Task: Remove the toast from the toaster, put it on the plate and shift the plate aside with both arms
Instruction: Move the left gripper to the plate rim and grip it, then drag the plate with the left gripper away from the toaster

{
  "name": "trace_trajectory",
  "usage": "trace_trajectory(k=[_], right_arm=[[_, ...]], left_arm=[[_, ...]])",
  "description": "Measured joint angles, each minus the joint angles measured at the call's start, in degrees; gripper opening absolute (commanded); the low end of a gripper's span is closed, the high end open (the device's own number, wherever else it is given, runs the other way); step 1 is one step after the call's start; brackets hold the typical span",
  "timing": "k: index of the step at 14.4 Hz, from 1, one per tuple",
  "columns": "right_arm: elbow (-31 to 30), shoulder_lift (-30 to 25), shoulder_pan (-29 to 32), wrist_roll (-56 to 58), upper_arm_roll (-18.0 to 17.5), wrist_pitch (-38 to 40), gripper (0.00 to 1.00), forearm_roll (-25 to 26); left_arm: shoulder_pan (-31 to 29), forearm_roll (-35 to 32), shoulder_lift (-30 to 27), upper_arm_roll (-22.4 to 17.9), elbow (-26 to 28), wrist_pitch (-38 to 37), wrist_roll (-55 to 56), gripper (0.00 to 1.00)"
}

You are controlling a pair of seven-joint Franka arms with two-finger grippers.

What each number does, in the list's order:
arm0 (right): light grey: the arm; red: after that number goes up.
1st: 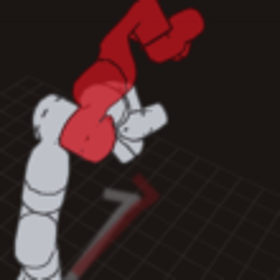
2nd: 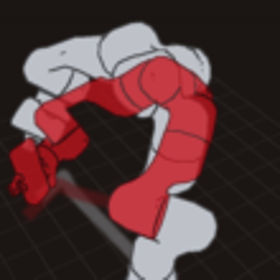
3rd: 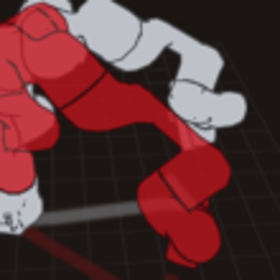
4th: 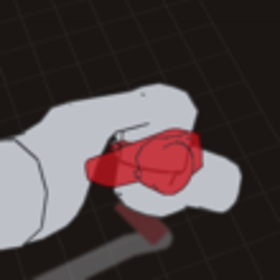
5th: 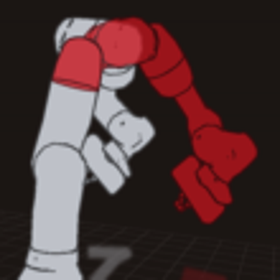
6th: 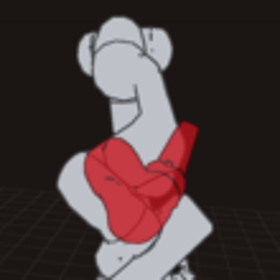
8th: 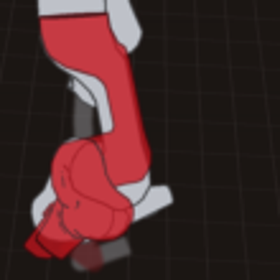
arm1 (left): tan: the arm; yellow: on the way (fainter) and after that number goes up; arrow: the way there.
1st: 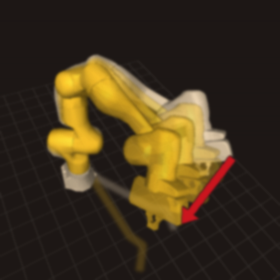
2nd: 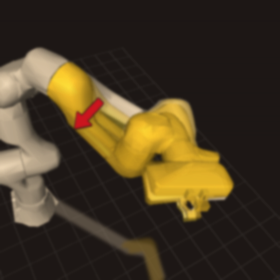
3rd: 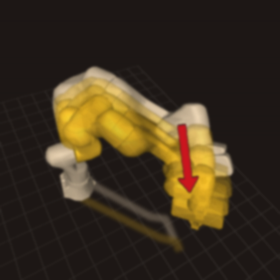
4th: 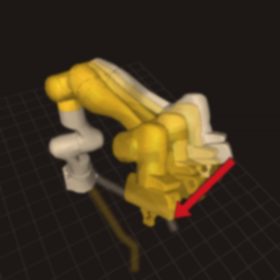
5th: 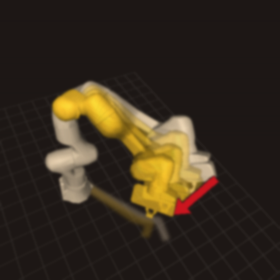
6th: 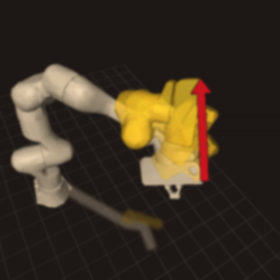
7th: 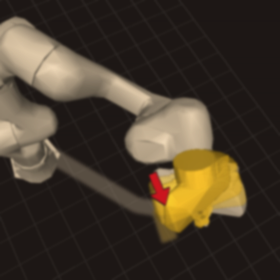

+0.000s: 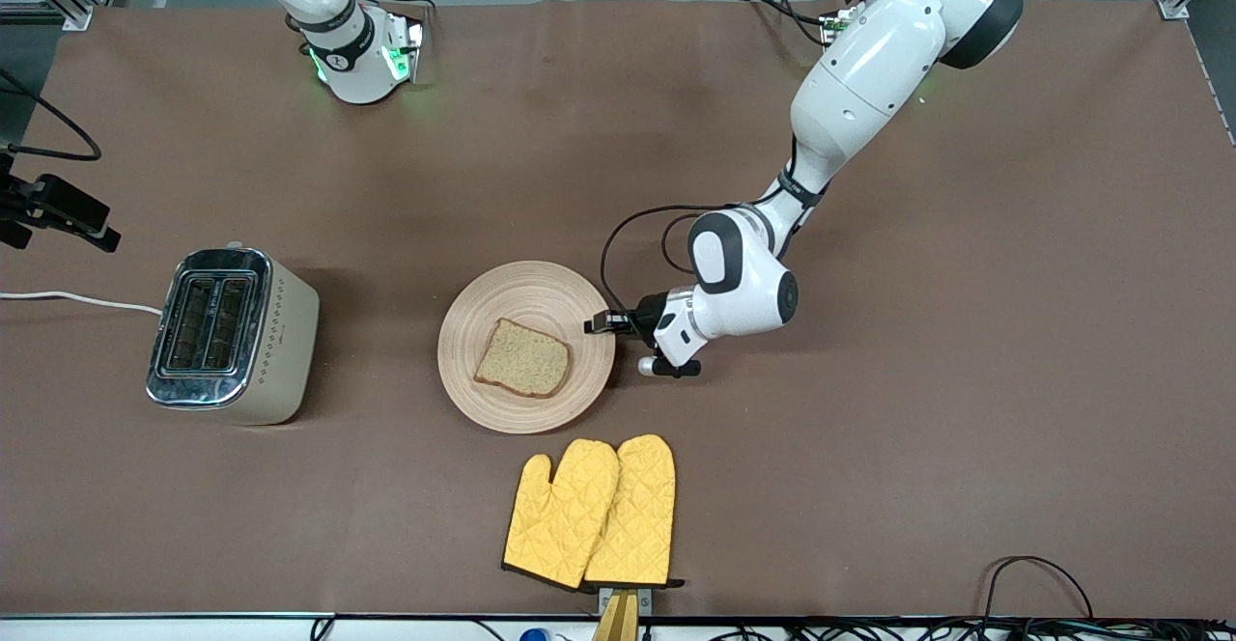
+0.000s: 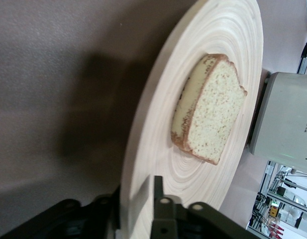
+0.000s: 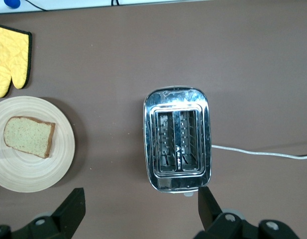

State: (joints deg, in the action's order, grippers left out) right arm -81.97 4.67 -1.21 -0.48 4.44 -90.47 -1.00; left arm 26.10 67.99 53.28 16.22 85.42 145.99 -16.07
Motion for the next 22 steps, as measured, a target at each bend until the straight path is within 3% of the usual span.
trace_trajectory(k=[10, 15, 20, 22], right_arm=[[-2.64, -2.70, 0.04, -0.37, 0.15, -0.65, 1.00, -0.03], [-6.49, -5.58, 0.05, -1.89, 0.16, -2.65, 1.00, -0.03], [-6.49, -5.64, 0.06, -2.18, 0.19, -2.70, 1.00, -0.03], [-6.49, -5.65, 0.06, -2.25, 0.20, -2.75, 1.00, -0.03]], left_arm=[[-2.85, 0.70, -2.24, -0.09, -1.05, -1.74, 0.56, 0.00], [-12.88, -2.77, -10.40, -0.32, 10.28, -11.36, -5.96, 0.00], [-25.53, -3.29, -15.01, -0.72, 23.43, -22.35, -27.90, 0.00], [-32.28, -8.07, -15.04, -0.84, 25.53, -28.66, -33.51, 0.00]])
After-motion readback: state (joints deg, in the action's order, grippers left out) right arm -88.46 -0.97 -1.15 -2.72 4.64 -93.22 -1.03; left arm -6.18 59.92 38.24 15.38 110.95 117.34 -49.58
